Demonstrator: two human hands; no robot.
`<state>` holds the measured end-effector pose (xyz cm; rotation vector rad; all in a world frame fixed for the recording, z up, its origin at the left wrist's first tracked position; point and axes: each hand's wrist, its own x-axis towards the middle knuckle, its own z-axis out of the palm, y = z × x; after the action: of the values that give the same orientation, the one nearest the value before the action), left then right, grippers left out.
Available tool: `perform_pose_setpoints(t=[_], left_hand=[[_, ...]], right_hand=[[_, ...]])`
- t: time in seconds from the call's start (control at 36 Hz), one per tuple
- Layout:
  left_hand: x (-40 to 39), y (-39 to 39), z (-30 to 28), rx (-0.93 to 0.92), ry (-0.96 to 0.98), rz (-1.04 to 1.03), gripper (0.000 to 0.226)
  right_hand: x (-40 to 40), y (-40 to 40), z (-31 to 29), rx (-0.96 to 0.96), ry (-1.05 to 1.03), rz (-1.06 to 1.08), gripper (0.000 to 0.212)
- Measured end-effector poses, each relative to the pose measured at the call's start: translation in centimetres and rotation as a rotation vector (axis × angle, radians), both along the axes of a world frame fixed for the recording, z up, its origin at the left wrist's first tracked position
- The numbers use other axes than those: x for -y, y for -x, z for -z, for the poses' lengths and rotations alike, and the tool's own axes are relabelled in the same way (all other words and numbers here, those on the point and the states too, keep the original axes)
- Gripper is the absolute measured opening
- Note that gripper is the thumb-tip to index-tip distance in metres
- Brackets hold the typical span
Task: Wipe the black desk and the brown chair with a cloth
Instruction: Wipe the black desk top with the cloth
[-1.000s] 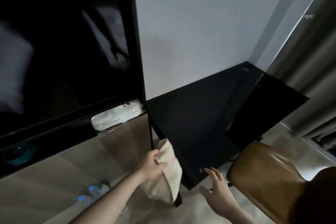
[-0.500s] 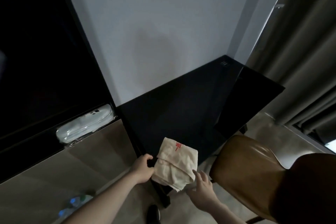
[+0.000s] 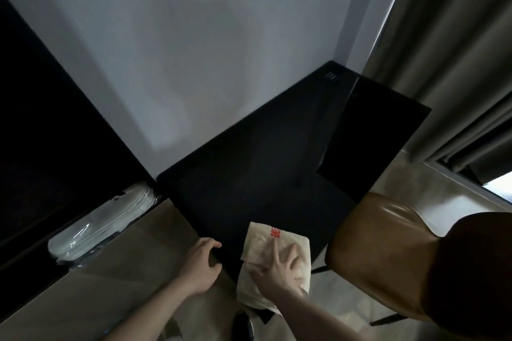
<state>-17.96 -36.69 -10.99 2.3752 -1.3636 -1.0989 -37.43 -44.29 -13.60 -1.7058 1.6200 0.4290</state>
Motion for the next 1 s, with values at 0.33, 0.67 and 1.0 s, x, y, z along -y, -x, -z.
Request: perform_pose_setpoints(t=[0.33, 0.67, 1.0], left_hand=[[4.1, -0.5, 0.6, -0.026, -0.054, 0.111, 0.048], [6.6, 1.3, 3.6, 0.094, -0.188, 0.205, 0.061], [9.7, 5.8, 6.3, 0.110, -0.461, 0.189, 0.094]], right_hand=[[-0.9, -0.6, 2.8, -0.093, -0.019, 0.021, 0.092], [0.8, 0.7, 4.0, -0.005, -0.103, 0.040, 0.128], [11.9, 6.5, 5.1, -0.009, -0.089, -0.147, 0.106]])
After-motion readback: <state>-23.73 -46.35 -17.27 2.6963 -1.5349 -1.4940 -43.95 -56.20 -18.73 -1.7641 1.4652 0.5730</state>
